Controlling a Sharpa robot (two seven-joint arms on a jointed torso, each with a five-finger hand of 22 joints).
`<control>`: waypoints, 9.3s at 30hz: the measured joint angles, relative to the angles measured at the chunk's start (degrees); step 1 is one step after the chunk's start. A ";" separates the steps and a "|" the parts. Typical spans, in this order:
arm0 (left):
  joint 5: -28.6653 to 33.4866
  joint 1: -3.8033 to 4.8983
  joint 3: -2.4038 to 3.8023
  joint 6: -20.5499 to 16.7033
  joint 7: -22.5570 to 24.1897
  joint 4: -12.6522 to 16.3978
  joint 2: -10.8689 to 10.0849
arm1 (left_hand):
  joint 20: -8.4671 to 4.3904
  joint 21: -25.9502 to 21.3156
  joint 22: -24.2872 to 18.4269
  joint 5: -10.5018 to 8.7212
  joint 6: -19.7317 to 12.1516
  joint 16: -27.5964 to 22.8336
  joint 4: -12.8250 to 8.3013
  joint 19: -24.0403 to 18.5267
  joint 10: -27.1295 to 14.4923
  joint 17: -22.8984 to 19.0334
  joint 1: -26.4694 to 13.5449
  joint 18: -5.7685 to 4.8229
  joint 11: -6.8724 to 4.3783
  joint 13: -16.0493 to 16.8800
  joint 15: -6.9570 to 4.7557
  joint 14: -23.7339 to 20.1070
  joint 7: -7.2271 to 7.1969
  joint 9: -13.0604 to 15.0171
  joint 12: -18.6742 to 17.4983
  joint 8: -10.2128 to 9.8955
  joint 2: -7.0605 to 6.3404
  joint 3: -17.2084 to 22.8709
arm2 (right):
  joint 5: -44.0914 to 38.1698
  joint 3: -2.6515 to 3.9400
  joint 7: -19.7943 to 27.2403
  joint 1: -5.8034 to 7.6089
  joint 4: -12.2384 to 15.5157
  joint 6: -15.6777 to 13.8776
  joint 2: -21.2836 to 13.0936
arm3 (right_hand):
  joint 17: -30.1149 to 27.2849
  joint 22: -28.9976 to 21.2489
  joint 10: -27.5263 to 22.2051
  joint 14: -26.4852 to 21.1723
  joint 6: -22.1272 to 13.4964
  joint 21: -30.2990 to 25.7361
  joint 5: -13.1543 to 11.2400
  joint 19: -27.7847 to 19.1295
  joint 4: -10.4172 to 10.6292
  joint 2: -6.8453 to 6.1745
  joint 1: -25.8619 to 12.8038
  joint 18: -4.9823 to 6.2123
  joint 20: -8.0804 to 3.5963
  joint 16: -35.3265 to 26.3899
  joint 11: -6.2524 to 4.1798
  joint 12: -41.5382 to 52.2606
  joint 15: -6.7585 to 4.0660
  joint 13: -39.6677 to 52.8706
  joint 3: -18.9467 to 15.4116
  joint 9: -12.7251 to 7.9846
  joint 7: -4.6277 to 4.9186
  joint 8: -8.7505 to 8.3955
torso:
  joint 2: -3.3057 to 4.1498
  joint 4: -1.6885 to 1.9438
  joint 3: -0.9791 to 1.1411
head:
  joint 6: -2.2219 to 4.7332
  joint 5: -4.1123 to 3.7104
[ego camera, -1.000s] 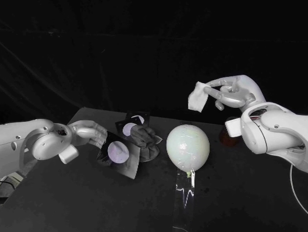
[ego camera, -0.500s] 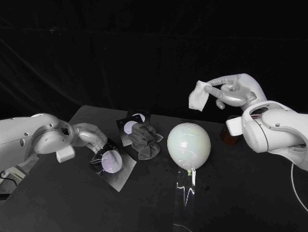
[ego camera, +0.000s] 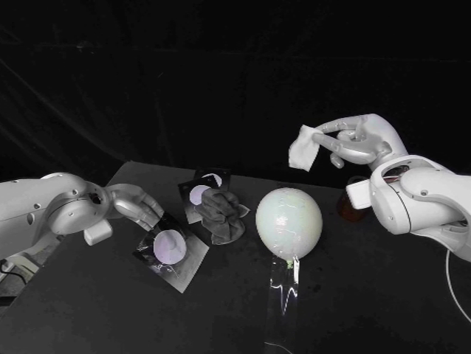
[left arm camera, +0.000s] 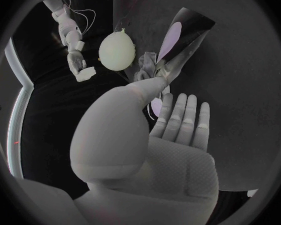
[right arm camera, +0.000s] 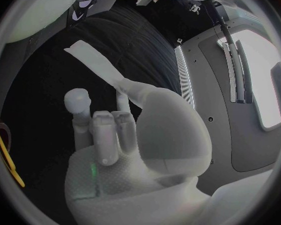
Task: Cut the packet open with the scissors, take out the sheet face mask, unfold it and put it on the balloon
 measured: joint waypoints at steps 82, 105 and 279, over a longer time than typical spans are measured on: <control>33.94 0.83 1.25 -15.67 33.10 -0.88 26.58 | -0.01 -3.76 -3.29 -4.53 7.88 -4.41 17.46 10.67 7.42 -7.93 -20.46 2.69 -1.47 -0.47 -1.34 6.88 1.13 -10.65 -3.55 -8.76 10.62 -16.38 | -3.24 -0.20 -2.69 -0.34 3.66 15.56 -0.62 | 0.01 0.15 0.00 0.00 -0.24 -0.25 -0.25 -0.22 -0.78 0.60 0.23 -0.48 -0.21 0.00 0.00 0.01 0.00 0.00 -0.14 0.00 0.16 0.02 | 0.03 0.00 0.01 | 4.93 -7.20; 37.37 0.70 1.31 -10.47 30.80 -0.98 27.34 | -0.41 -2.16 -2.82 -4.53 11.05 -3.57 17.53 21.17 10.52 -6.90 -22.01 5.46 -2.70 -0.25 -3.28 14.60 1.88 -9.85 -2.53 -8.90 14.95 -22.13 | -2.58 -0.19 -1.74 -0.50 0.46 15.96 0.25 | 0.04 0.14 0.00 0.13 -0.42 -0.24 -0.06 -0.22 -0.85 0.74 0.10 -0.51 -0.21 -0.06 0.00 -0.07 -0.13 0.05 -0.23 0.00 0.19 0.02 | 0.01 0.02 0.01 | 4.94 -7.06; 30.33 -0.15 1.22 -20.32 24.53 1.20 24.98 | -3.52 5.63 0.60 -4.66 12.67 -6.55 8.95 26.86 14.78 -0.51 -5.29 5.87 -4.13 -0.29 -5.53 23.63 2.24 -5.87 -3.21 -6.55 8.28 -8.12 | -3.36 0.00 -4.15 0.34 -7.52 8.92 4.89 | 0.05 0.70 0.00 0.02 -0.59 0.06 -0.06 0.20 -1.32 0.95 -0.15 -0.57 -0.63 0.00 0.00 -0.01 -0.02 0.01 -0.40 0.00 0.21 0.03 | 0.05 0.01 -0.01 | 5.53 -8.50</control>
